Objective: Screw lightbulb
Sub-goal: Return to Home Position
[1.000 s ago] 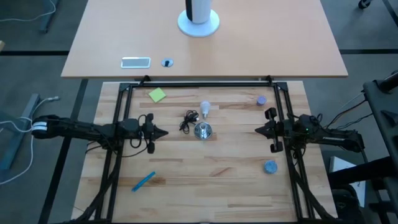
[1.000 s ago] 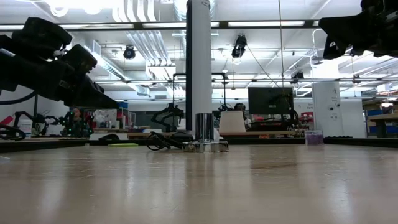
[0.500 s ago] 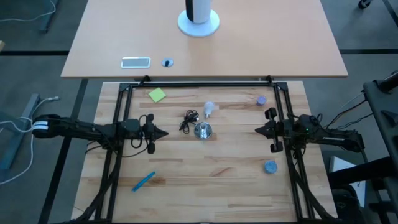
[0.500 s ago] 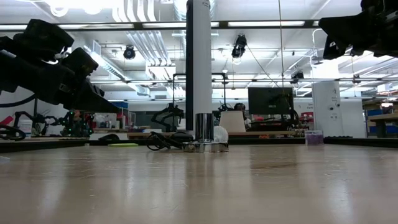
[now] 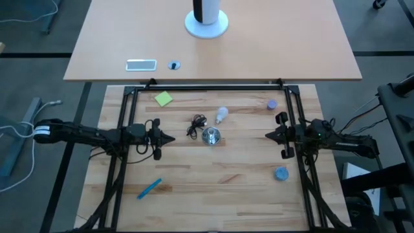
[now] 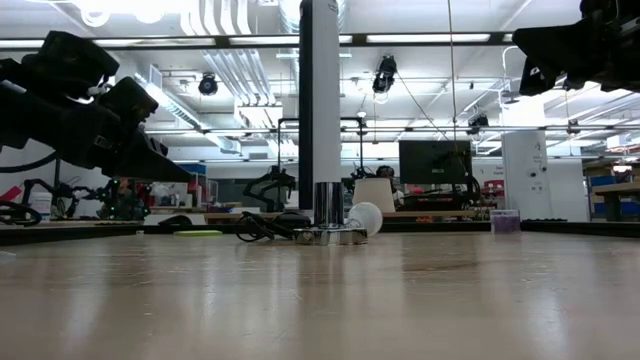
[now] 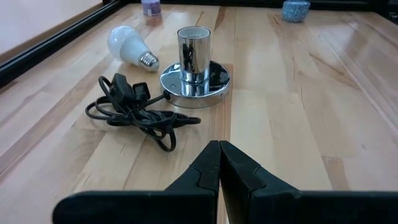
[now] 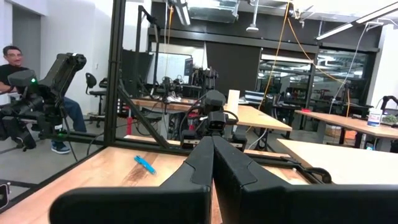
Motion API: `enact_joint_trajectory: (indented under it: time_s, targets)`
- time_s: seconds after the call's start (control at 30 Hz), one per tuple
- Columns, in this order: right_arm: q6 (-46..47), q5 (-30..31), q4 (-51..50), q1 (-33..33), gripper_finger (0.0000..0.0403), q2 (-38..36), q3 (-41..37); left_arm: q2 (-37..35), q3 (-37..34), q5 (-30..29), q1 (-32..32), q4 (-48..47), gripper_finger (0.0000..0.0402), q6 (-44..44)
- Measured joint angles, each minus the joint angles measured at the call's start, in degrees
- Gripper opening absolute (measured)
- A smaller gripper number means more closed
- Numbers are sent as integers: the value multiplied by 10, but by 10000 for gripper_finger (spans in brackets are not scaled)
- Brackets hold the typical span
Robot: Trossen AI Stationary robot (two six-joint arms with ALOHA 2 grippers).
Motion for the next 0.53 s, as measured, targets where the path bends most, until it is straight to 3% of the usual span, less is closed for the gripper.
enact_joint_trajectory:
  time_s: [0.53]
  targets:
    - [0, 0, 0, 0, 0, 0, 0, 3, 0, 0, 0, 1, 0, 0]
